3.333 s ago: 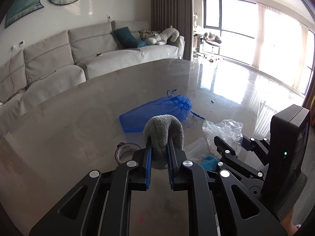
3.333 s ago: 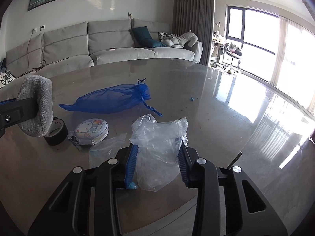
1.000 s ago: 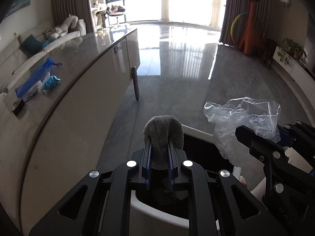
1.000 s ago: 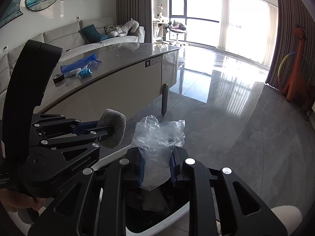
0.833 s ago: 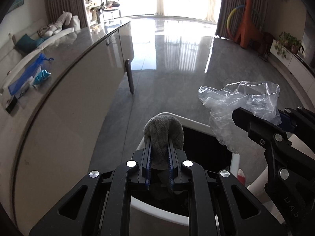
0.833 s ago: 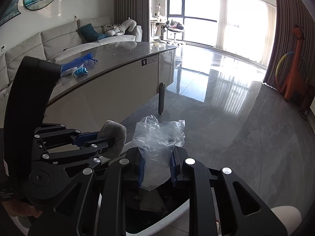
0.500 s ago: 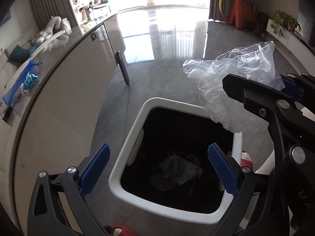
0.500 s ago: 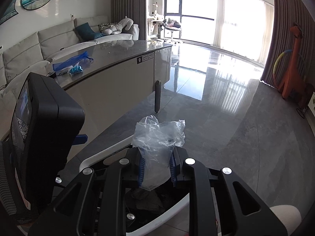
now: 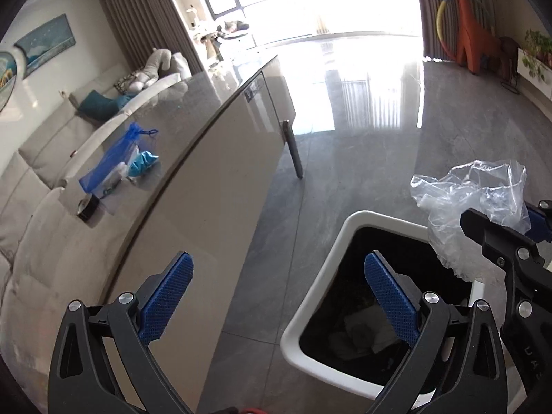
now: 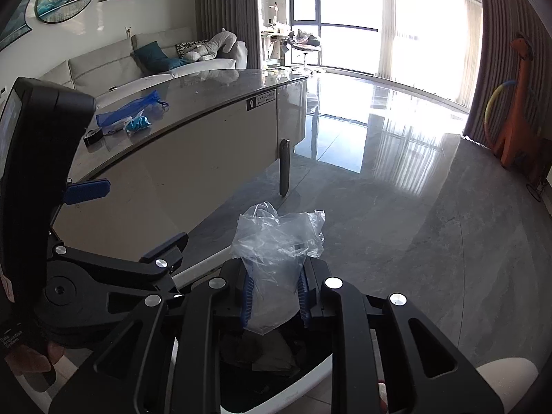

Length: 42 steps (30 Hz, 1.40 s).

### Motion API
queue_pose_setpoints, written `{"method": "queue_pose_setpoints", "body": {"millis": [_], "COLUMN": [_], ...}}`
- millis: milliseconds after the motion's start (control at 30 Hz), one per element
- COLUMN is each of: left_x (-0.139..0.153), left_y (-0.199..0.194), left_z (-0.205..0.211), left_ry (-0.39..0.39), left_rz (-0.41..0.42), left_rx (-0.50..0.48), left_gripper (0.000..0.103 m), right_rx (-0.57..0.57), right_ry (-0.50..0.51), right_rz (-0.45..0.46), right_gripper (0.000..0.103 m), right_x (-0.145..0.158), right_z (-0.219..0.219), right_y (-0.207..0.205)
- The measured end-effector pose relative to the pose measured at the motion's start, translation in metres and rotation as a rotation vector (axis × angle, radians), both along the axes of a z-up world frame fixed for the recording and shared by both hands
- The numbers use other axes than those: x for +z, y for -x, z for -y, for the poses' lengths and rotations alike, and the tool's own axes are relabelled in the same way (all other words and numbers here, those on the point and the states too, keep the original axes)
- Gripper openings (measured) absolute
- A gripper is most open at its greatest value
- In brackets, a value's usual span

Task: Collect trash
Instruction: 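Open the right gripper to drop the plastic wrap into the bin, then move both open grippers back to the table toward the tape roll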

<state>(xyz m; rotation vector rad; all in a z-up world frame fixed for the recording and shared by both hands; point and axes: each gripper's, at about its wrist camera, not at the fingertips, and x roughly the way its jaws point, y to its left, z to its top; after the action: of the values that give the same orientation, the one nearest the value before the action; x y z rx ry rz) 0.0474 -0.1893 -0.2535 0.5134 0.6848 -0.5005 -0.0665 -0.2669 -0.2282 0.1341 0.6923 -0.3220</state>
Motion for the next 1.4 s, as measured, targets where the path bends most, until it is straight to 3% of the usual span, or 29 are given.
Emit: {"method": "queue_pose_setpoints", "body": {"millis": [200, 333, 367, 467, 500, 667, 1033, 1400], "left_x": [0.029, 0.031, 0.029, 0.027, 0.026, 0.026, 0.029, 0.063], "left_y": [-0.001, -0.002, -0.005, -0.01, -0.012, -0.021, -0.036, -0.072], "left_z": [-0.016, -0.013, -0.015, -0.015, -0.016, -0.025, -0.036, -0.079], "left_ry": [0.124, 0.142, 0.141, 0.137, 0.132, 0.157, 0.181, 0.249], "left_rz": [0.046, 0.021, 0.012, 0.002, 0.005, -0.024, -0.047, 0.029], "left_rx": [0.045, 0.032, 0.031, 0.036, 0.043, 0.076, 0.145, 0.299], "left_gripper": [0.098, 0.098, 0.098, 0.098, 0.098, 0.098, 0.098, 0.098], "right_rx": [0.024, 0.048, 0.056, 0.078, 0.066, 0.039, 0.036, 0.117], "right_ry": [-0.008, -0.015, -0.017, -0.028, 0.005, 0.005, 0.019, 0.089], "right_rz": [-0.019, -0.043, -0.051, -0.146, -0.152, -0.12, -0.011, 0.096], "right_gripper": [0.023, 0.024, 0.029, 0.097, 0.098, 0.098, 0.098, 0.098], "right_x": [-0.009, -0.018, -0.02, -0.036, -0.039, -0.035, 0.008, 0.049], "right_z": [-0.007, -0.015, -0.017, -0.023, -0.026, -0.023, -0.015, -0.025], "right_y": [-0.008, -0.012, -0.013, -0.023, -0.022, -0.017, -0.023, -0.06]}}
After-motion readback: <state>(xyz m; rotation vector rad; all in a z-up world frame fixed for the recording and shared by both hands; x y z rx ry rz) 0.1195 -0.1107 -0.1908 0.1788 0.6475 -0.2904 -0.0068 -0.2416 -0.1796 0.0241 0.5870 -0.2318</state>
